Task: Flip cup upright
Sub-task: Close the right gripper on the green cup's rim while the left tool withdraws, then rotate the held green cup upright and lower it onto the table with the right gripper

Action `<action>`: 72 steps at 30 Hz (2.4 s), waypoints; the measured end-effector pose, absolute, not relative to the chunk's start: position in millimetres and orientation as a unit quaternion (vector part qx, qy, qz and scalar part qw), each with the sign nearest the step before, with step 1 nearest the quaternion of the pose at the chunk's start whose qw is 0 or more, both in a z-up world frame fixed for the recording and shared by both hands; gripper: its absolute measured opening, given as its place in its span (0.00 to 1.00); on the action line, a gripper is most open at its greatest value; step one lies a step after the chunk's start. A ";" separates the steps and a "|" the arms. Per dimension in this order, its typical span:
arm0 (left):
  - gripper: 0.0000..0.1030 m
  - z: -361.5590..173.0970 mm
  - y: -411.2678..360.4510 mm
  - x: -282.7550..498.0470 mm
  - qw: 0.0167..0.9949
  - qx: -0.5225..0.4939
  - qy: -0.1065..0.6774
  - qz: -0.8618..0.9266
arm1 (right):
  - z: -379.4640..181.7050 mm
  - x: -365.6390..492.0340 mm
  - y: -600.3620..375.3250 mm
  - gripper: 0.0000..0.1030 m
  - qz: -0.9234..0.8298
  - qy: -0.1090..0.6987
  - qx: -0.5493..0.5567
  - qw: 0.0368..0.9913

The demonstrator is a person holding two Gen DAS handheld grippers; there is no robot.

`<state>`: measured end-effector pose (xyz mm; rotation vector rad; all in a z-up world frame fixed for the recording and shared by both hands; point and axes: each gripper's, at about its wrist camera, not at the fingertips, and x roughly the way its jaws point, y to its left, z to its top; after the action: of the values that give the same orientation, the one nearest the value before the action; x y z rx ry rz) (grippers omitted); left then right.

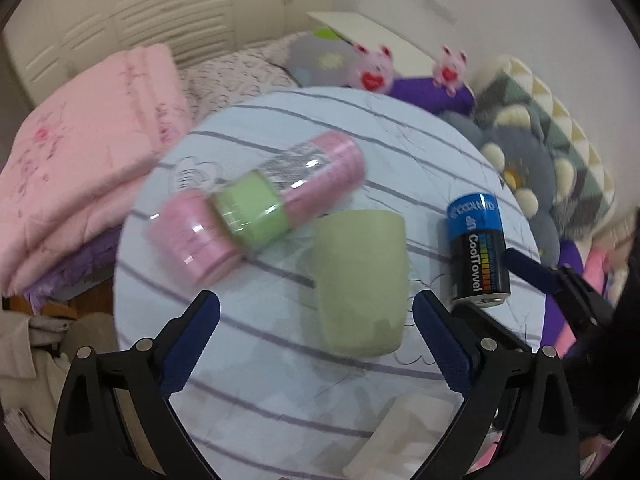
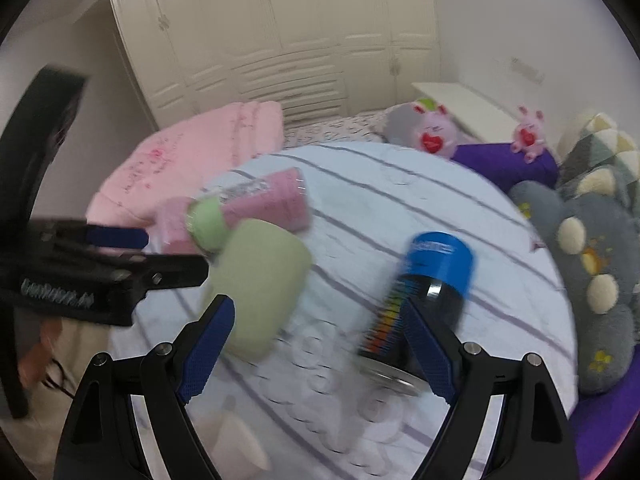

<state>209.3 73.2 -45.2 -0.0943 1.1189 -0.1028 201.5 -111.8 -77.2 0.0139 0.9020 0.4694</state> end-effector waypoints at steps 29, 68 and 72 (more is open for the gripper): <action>1.00 -93.0 93.8 207.8 0.832 -0.063 0.543 -0.096 | -151.4 281.0 -58.4 0.80 0.252 0.579 0.105 0.768; 1.00 -86.1 46.0 174.6 0.858 0.007 0.509 -0.066 | -82.0 190.1 -59.1 0.82 0.297 0.403 -0.059 0.864; 1.00 -75.7 40.8 166.6 0.863 0.018 0.500 -0.064 | -71.0 180.1 -64.8 0.82 0.293 0.393 -0.056 0.870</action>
<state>166.6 40.8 -75.7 0.0373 1.0491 -0.1346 180.1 -64.8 -71.0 -0.1170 0.8227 0.6123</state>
